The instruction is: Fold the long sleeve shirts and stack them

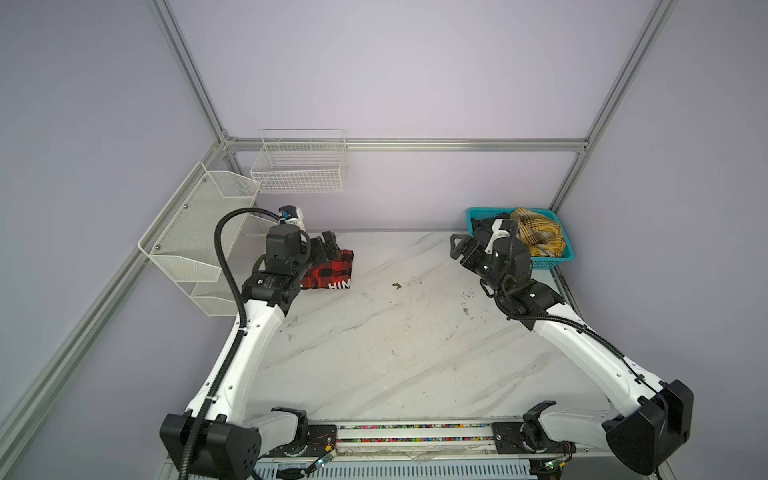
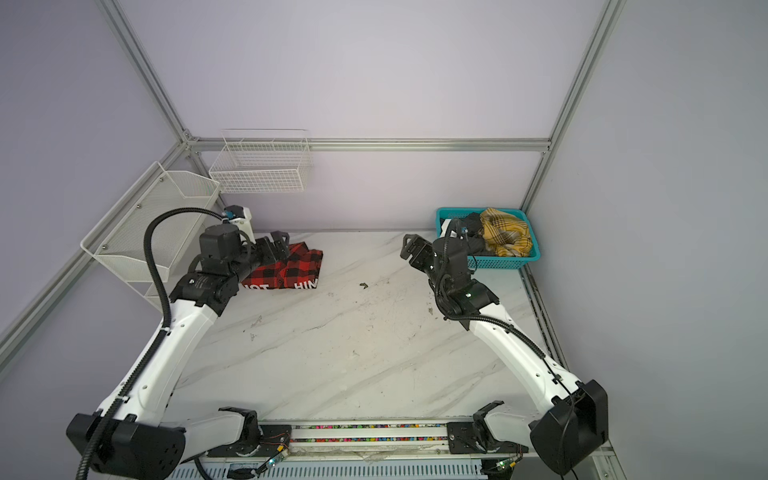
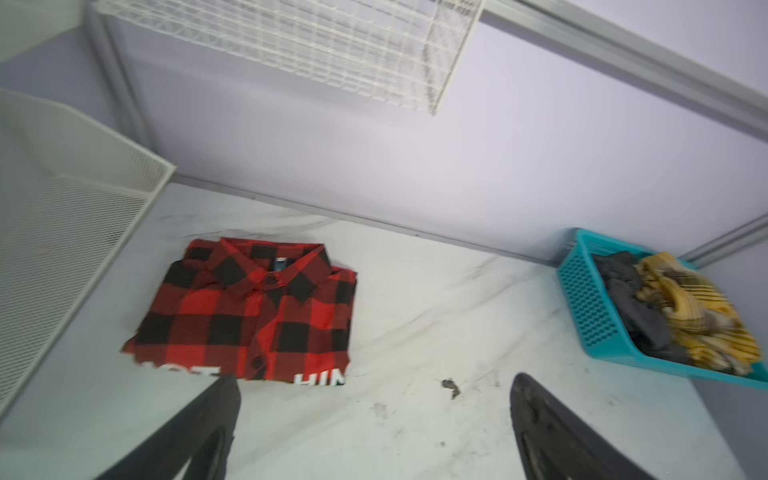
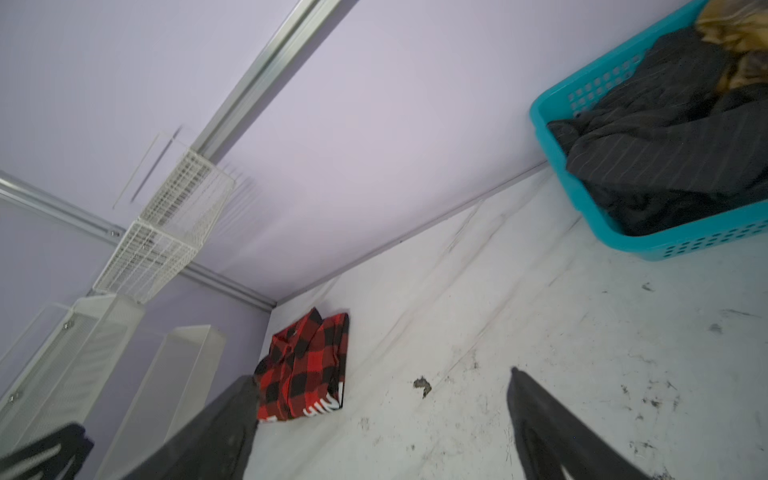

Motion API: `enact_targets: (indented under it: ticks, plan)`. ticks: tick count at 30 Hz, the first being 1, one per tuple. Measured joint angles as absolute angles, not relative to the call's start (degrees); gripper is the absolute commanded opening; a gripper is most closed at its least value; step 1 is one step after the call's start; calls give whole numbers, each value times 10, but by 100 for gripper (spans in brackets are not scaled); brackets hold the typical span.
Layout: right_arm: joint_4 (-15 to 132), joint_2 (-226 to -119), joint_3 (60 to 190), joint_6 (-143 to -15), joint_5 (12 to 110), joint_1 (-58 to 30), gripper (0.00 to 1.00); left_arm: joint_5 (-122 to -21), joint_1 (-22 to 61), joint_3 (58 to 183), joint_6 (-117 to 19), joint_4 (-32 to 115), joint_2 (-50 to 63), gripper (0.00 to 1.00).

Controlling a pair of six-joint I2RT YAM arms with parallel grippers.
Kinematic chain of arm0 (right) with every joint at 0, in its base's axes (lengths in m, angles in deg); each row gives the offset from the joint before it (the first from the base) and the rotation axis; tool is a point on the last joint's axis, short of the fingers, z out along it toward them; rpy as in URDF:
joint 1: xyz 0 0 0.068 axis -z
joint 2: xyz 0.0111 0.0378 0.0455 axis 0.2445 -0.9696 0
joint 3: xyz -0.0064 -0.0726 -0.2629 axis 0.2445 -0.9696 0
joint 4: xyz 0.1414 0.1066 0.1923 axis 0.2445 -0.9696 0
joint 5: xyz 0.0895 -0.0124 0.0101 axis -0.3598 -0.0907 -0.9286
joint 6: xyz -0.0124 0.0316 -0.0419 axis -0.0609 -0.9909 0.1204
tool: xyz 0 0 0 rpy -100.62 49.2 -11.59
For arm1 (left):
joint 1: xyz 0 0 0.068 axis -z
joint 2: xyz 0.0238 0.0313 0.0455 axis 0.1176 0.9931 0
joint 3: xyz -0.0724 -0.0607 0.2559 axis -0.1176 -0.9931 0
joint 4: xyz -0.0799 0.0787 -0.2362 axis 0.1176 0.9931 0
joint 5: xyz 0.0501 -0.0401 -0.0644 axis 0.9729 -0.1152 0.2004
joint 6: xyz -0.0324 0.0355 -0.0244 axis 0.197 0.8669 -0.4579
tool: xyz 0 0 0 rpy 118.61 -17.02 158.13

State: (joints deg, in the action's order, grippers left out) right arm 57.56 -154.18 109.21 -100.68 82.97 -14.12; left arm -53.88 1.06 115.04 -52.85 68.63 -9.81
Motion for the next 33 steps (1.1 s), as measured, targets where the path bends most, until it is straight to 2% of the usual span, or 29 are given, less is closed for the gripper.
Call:
enact_targets:
  ticks: [4, 10, 15, 21, 26, 28, 33]
  plan:
    - [607, -1543, 1008, -978, 927, -136, 97, -427, 7, 961, -516, 578, -137, 99]
    - [623, -1592, 952, -903, 1020, -101, 97, -306, -4, 837, -512, 519, -40, 100]
    - [666, -1651, 928, -872, 1092, -61, 97, -273, -10, 791, -500, 423, 9, 99]
    - [781, -1694, 877, -820, 1142, -39, 97, -294, -31, 756, -460, 261, 19, 100]
    - [954, -1726, 830, -765, 1100, 4, 97, -343, -55, 742, -426, 135, 46, 100]
    - [1031, -1748, 800, -734, 1054, 23, 97, -360, -63, 720, -414, 53, 76, 100]
    - [1095, -1786, 781, -659, 908, 43, 97, -410, -68, 703, -386, -12, 148, 100]
